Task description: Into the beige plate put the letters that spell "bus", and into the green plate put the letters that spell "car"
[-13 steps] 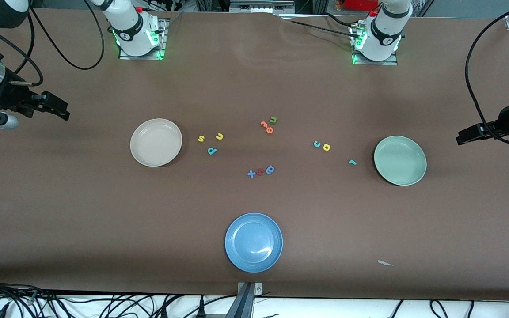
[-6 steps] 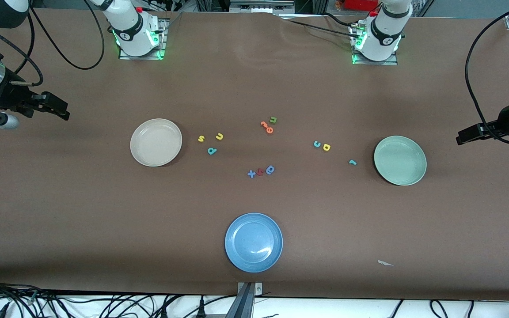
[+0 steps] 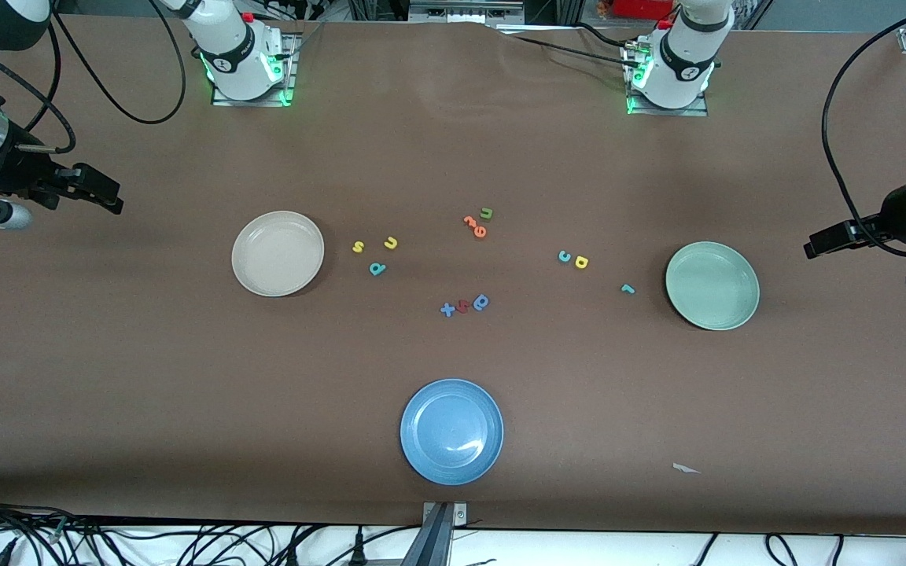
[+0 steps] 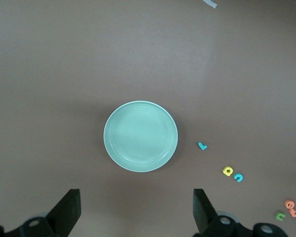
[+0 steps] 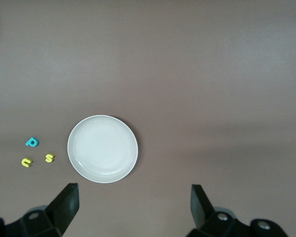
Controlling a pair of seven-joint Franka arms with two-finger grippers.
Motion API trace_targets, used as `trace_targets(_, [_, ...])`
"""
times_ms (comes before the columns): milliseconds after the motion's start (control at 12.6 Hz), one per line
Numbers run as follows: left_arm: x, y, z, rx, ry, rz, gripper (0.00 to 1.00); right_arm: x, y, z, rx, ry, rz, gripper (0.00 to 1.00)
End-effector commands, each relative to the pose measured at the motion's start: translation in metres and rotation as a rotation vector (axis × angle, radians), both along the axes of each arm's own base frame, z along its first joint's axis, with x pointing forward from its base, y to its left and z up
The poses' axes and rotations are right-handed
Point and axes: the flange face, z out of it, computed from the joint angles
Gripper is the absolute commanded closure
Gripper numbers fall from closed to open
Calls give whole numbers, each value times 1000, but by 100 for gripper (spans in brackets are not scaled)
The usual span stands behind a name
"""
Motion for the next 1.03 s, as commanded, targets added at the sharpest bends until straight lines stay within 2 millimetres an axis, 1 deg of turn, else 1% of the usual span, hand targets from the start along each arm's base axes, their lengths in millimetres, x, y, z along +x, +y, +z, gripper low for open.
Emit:
trace_targets(0, [-4,-1,9,-7,6,11,0,-2,-5,5,-8,5,0,0])
trace_targets(238, [-6,1,9,-5,19,8,0,-2,-6,5,-8,5,0,0])
trace_targets(397, [-5,2,9,47,16,-7,0,-2,-7,5,-8,5,-3,0])
trace_targets(476, [-5,1,11,52,13,-9,0,-2,-7,5,-8,5,-5,0])
trace_targets(556, [-4,3,20,51,-5,-6,0,-2,-7,5,-8,3,-5,0])
trace_targets(953, [-4,6,19,51,-2,-3,0,-2,-7,5,-8,3,-6,0])
